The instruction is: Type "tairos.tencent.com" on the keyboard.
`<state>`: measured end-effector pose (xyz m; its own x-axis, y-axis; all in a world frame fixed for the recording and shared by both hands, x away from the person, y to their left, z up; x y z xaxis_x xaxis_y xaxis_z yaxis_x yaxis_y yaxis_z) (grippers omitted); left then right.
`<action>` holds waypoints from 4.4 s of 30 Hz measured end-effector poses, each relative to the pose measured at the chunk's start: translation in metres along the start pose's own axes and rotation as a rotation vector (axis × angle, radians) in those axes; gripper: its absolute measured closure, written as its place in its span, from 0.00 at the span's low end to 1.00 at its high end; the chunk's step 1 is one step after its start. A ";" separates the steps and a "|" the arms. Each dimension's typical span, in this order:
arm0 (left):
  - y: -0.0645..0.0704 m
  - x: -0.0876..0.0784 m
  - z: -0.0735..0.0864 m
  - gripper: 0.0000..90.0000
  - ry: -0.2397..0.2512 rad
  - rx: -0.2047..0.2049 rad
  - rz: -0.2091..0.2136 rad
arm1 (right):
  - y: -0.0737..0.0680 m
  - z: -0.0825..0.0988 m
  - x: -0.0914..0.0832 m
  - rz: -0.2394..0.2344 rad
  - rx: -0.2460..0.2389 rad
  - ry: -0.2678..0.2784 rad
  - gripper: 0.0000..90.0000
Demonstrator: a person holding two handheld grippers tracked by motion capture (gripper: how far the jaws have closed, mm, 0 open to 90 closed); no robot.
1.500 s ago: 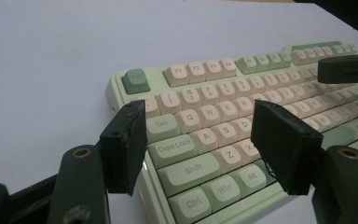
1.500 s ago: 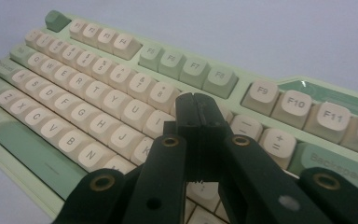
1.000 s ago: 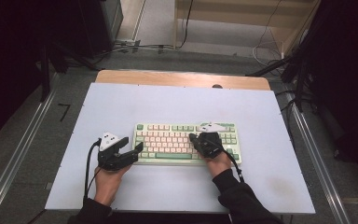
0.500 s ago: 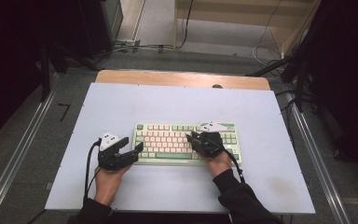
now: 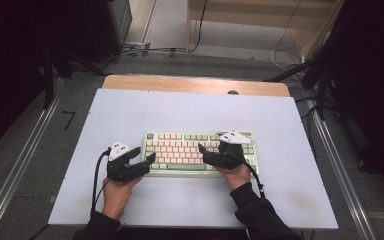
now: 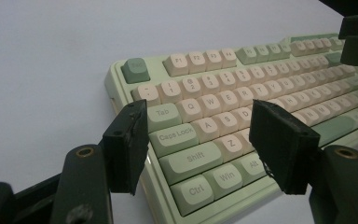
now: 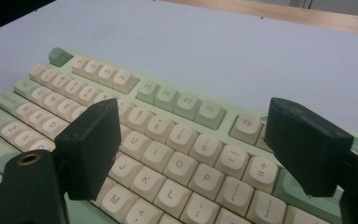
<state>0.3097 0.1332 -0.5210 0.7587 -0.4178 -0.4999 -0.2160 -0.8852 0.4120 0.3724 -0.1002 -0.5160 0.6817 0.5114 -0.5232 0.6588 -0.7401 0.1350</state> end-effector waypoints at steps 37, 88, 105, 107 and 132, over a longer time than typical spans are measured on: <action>0.023 0.050 0.004 1.00 -0.158 0.100 0.040 | 0.039 0.036 -0.044 0.118 0.096 -0.023 0.27; 0.031 0.045 -0.015 0.34 0.004 0.040 0.111 | 0.021 0.044 -0.042 0.037 0.051 -0.064 0.72; 0.030 0.043 -0.011 0.34 -0.011 0.059 0.087 | -0.011 0.040 -0.025 -0.059 -0.022 -0.070 0.97; 0.029 0.041 -0.011 0.33 -0.010 0.058 0.088 | -0.014 0.039 -0.023 -0.067 -0.031 -0.073 0.97; 0.023 0.037 -0.010 0.34 -0.011 0.043 0.081 | -0.014 0.034 -0.021 -0.092 -0.005 -0.061 0.77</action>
<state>0.3385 0.0993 -0.5225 0.7308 -0.4901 -0.4750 -0.3024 -0.8564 0.4184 0.3381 -0.1150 -0.5357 0.5979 0.5494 -0.5837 0.7195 -0.6888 0.0887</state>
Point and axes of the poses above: each handheld gripper's, and its own axes: x roughly forward along the jaws, z roughly out of its underside, y roughly to its right, the point moved 8 cm from there along x, roughly forward along the jaws, and after that the axes turned 14 degrees about -x, right-handed, at the moved point
